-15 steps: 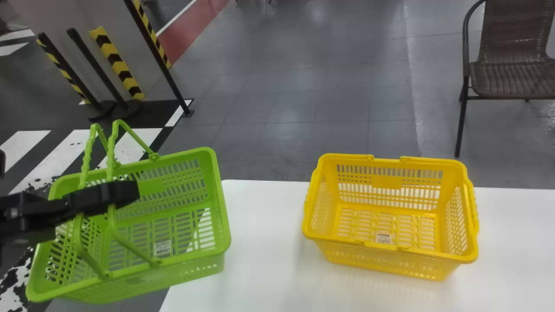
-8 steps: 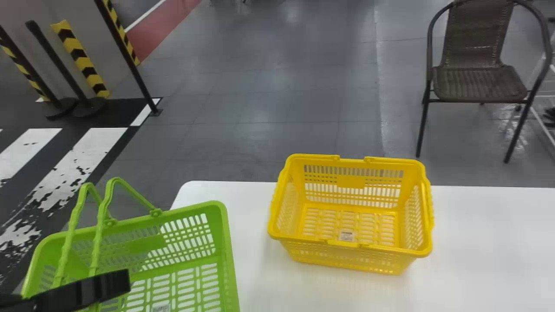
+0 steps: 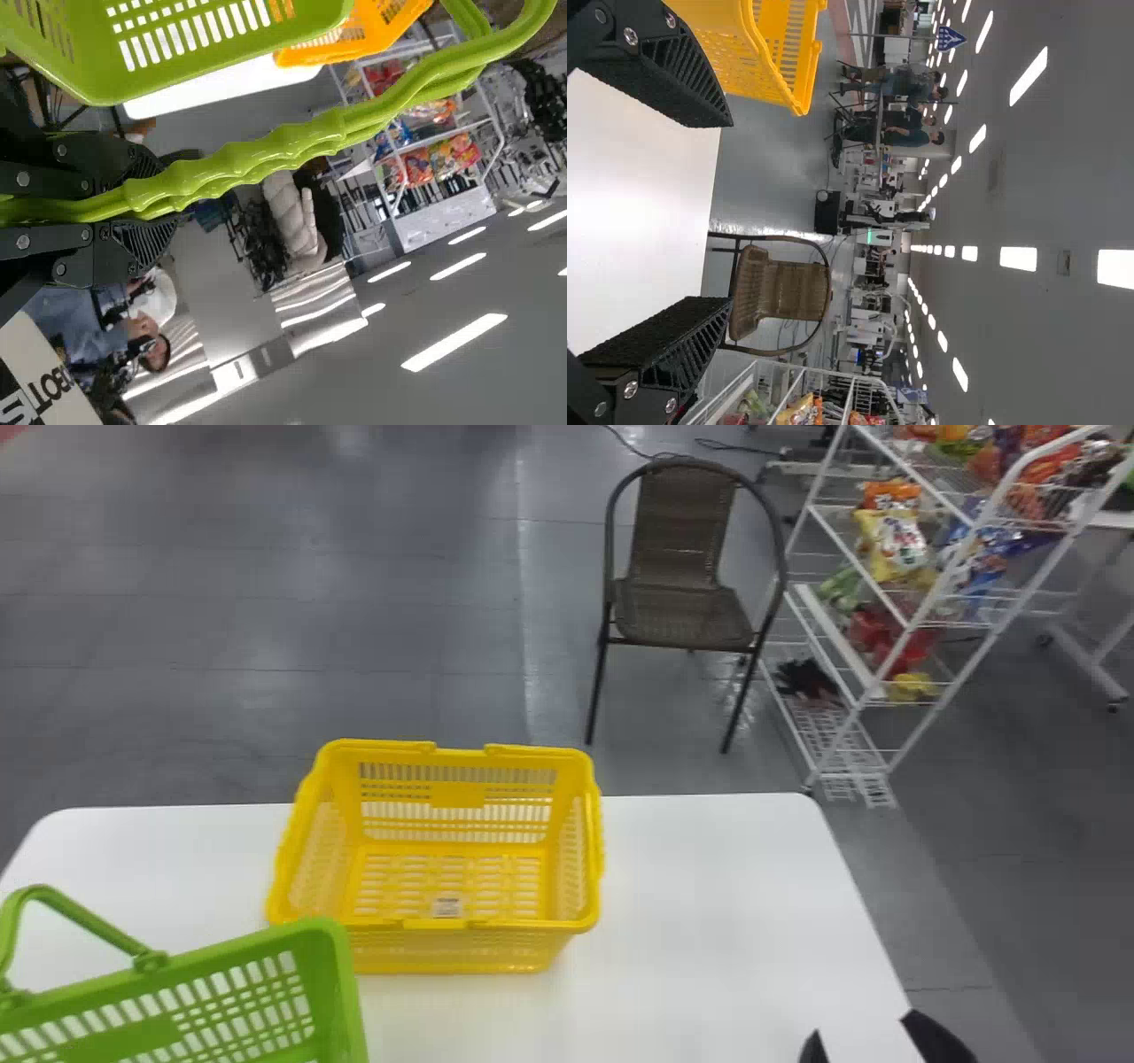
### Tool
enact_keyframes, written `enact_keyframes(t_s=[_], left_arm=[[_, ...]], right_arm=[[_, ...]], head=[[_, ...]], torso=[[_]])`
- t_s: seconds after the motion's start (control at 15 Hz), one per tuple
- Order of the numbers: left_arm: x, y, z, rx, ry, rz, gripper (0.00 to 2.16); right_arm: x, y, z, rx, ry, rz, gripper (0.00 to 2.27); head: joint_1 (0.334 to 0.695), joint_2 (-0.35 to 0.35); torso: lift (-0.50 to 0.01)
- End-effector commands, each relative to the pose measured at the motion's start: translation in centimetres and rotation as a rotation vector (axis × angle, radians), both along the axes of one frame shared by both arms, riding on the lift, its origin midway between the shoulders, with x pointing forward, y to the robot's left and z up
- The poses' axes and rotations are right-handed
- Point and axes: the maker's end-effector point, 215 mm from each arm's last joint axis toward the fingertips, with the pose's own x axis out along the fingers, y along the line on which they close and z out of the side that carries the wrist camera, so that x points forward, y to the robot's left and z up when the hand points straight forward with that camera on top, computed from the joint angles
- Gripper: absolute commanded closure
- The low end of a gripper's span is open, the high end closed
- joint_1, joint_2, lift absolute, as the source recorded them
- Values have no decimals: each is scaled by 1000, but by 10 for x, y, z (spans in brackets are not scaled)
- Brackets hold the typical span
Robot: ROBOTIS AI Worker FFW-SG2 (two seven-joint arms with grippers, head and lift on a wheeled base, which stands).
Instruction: Grasp handle with right gripper to insert into left gripper then lift and swing left to center
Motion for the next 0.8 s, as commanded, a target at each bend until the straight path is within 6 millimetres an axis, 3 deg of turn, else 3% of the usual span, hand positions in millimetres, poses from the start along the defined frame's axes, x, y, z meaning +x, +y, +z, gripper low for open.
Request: enact_keyframes(t_s=[0.0, 0.13, 0.33, 0.73], left_arm=[[-6, -39, 5, -31, -17, -49, 2135], [-10, -73, 2, -52, -11, -87, 2135], [-14, -122, -11, -64, 14, -169, 2138], [-20, -177, -28, -48, 33, -256, 2138]], right_arm=[[-2, -1, 0, -1, 1, -1, 113], [-3, -2, 2, -1, -3, -4, 113], [-4, 0, 7, 1, -11, 2, 117], [-9, -2, 13, 5, -27, -5, 120]], head=[[695, -268], [695, -335], [695, -350], [695, -350]], torso=[[0], [0], [0], [0]])
